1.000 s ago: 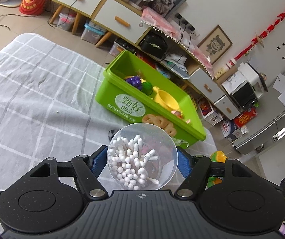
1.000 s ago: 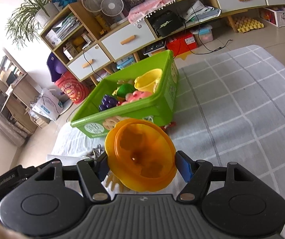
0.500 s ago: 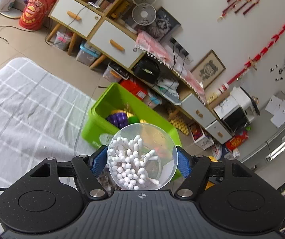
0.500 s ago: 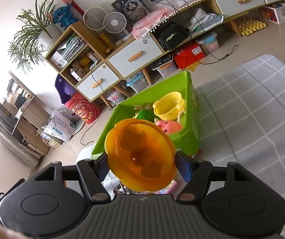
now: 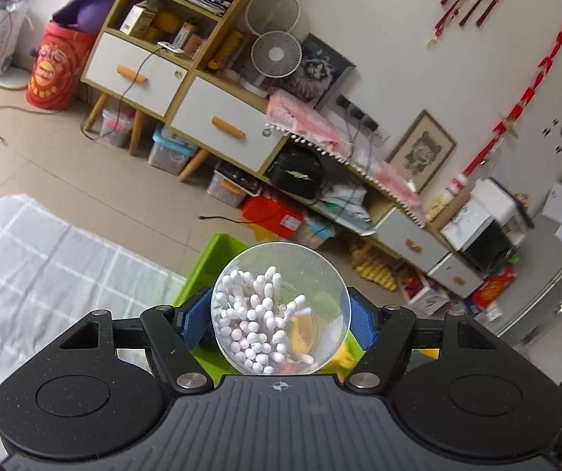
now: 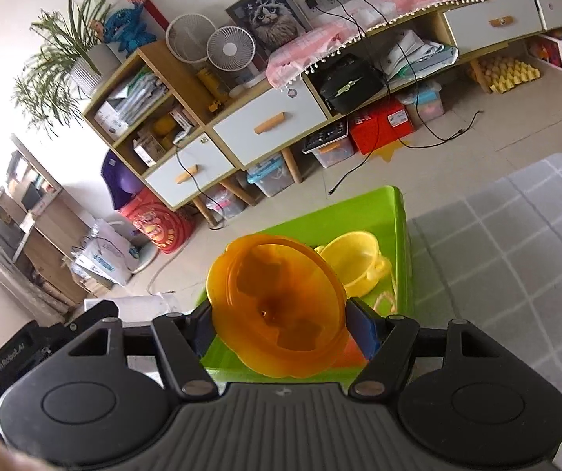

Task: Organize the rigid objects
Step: 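Lift the lid and swab jar and carry both over the green bin, then open both tools to drop the lid and swab jar into the bin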

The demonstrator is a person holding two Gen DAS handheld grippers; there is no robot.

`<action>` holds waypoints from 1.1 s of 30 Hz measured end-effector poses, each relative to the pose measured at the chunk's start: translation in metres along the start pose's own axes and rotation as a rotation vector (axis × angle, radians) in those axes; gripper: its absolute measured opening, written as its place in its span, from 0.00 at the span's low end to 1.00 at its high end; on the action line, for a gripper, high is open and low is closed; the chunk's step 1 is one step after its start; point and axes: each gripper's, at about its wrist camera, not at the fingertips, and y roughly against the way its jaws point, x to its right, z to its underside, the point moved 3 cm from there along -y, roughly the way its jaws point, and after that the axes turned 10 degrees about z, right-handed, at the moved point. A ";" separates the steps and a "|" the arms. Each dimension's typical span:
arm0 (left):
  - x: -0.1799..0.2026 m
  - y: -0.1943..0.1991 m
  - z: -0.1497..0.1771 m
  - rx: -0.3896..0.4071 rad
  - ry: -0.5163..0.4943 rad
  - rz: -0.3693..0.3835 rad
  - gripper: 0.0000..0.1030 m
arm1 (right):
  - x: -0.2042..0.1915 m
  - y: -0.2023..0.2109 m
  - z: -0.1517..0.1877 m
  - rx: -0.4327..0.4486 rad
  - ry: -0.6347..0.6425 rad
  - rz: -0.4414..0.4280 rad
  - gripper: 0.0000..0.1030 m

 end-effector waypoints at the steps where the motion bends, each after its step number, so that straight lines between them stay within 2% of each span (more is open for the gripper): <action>1: -0.002 -0.004 -0.001 -0.003 -0.011 -0.014 0.72 | -0.001 -0.006 -0.002 -0.003 0.010 0.009 0.47; 7: -0.020 -0.022 0.003 -0.033 -0.031 -0.085 0.72 | 0.004 -0.035 -0.007 -0.020 0.041 0.082 0.47; 16: -0.028 -0.037 0.012 -0.070 -0.046 -0.100 0.72 | 0.007 -0.053 -0.011 -0.017 0.065 0.134 0.48; 18: -0.030 -0.038 0.013 -0.069 -0.039 -0.082 0.72 | 0.006 -0.053 -0.012 -0.012 0.073 0.137 0.48; 20: -0.030 -0.037 0.014 -0.072 -0.023 -0.054 0.85 | 0.004 -0.051 -0.012 0.002 0.099 0.146 0.54; 22: -0.027 -0.033 0.015 -0.058 -0.031 -0.050 0.89 | 0.001 -0.048 -0.011 0.014 0.112 0.141 0.62; 23: -0.026 -0.032 0.016 -0.056 -0.040 -0.055 0.90 | 0.000 -0.046 -0.012 0.017 0.111 0.143 0.64; 33: -0.014 -0.016 0.014 -0.055 -0.034 -0.063 0.94 | 0.004 -0.025 -0.008 0.008 0.072 0.137 0.64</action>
